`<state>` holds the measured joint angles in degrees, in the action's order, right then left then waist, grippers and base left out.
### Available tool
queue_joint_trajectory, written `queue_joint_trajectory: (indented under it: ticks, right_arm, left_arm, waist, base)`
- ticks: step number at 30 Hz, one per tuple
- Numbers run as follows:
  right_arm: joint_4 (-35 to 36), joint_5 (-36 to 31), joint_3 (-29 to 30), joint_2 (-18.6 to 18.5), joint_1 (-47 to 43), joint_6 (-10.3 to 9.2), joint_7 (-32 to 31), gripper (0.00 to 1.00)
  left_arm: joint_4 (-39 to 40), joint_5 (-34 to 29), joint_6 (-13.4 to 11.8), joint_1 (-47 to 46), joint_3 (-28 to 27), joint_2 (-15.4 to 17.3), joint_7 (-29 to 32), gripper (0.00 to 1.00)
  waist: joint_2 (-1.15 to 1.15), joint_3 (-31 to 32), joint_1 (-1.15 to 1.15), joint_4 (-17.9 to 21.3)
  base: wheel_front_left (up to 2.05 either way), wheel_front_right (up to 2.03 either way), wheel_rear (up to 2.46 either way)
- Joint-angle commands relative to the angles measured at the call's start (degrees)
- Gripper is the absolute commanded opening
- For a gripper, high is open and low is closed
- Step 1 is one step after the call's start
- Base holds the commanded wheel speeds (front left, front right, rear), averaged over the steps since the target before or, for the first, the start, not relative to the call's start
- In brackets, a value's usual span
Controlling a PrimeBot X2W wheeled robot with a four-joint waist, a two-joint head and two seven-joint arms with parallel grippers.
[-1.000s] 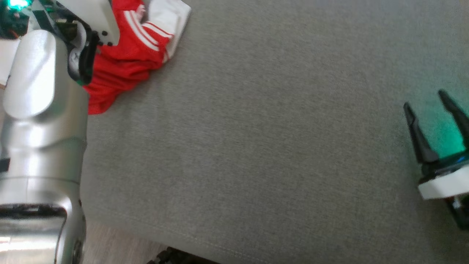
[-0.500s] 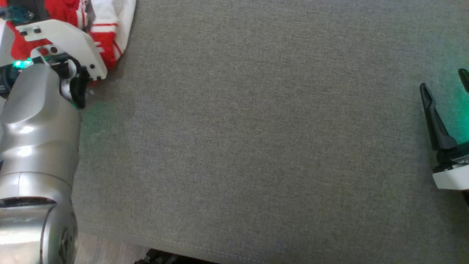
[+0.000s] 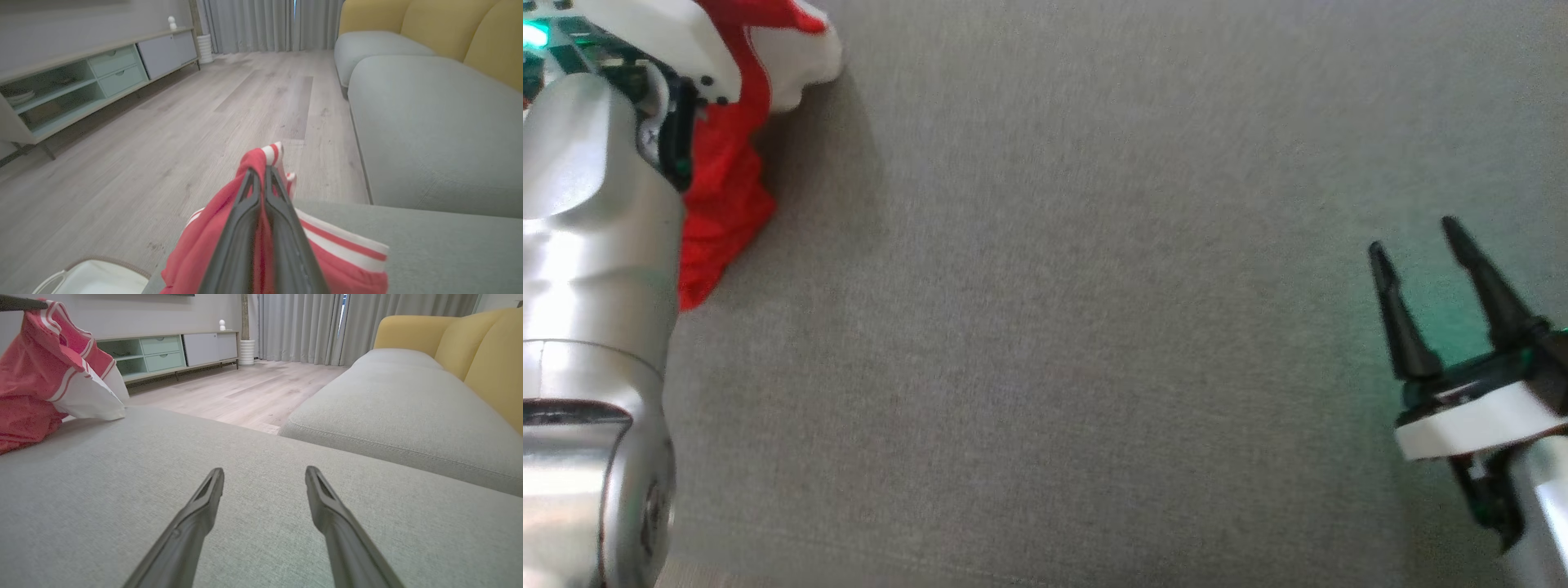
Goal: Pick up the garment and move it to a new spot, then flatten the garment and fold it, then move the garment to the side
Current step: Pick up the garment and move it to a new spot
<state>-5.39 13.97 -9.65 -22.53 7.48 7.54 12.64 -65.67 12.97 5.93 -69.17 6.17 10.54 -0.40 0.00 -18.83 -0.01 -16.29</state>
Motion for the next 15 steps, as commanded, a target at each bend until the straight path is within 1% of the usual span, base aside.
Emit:
queue_joint_trajectory:
  ticks: [1,6,8,12,13,14,15]
  right_arm:
    - [0.4,0.5,-1.6,0.6,-1.0,-0.05,1.1,1.00]
    - [-2.9,1.1,-2.9,4.6,-2.5,-0.05,2.1,1.00]
    - [-3.8,1.6,-3.2,5.9,-3.3,-0.05,2.2,1.00]
    - [-4.1,1.8,-3.5,7.2,-3.7,-0.05,2.3,1.00]
    - [-3.9,1.8,-3.5,7.6,-3.6,-0.05,2.3,1.00]
    - [-3.9,1.8,-3.5,7.6,-3.6,-0.05,2.3,1.00]
    - [-3.6,1.7,-3.5,7.9,-3.4,-0.05,2.3,1.00]
  left_arm:
    - [2.3,-0.7,0.5,-2.6,0.7,2.7,-1.2,0.00]
    - [4.2,-0.8,1.4,-3.3,4.4,1.2,-2.8,0.00]
    - [6.2,0.2,1.5,-3.7,6.4,0.1,-3.1,0.00]
    - [12.6,5.4,1.5,-3.9,11.6,-1.9,-1.5,0.00]
    - [14.5,7.1,1.5,-3.8,12.8,-2.2,-0.8,0.00]
    - [14.5,7.1,1.5,-3.8,12.8,-2.2,-0.8,0.00]
    - [16.5,8.6,1.5,-3.7,14.1,-2.2,0.0,0.00]
  waist:
    - [0.00,8.6,0.01,3.3]
    - [0.00,16.9,0.01,8.0]
    - [0.00,19.3,0.01,10.2]
    - [0.00,21.3,0.01,14.5]
    - [0.00,21.5,0.01,15.6]
    - [0.00,21.5,0.01,15.6]
    - [0.00,21.5,0.01,16.8]
  base:
    - [0.00,0.00,0.00]
    - [0.00,0.00,0.00]
    - [0.00,0.00,0.00]
    - [0.00,0.00,0.00]
    - [0.00,0.00,0.00]
    - [0.00,0.00,0.00]
    - [0.00,0.00,0.00]
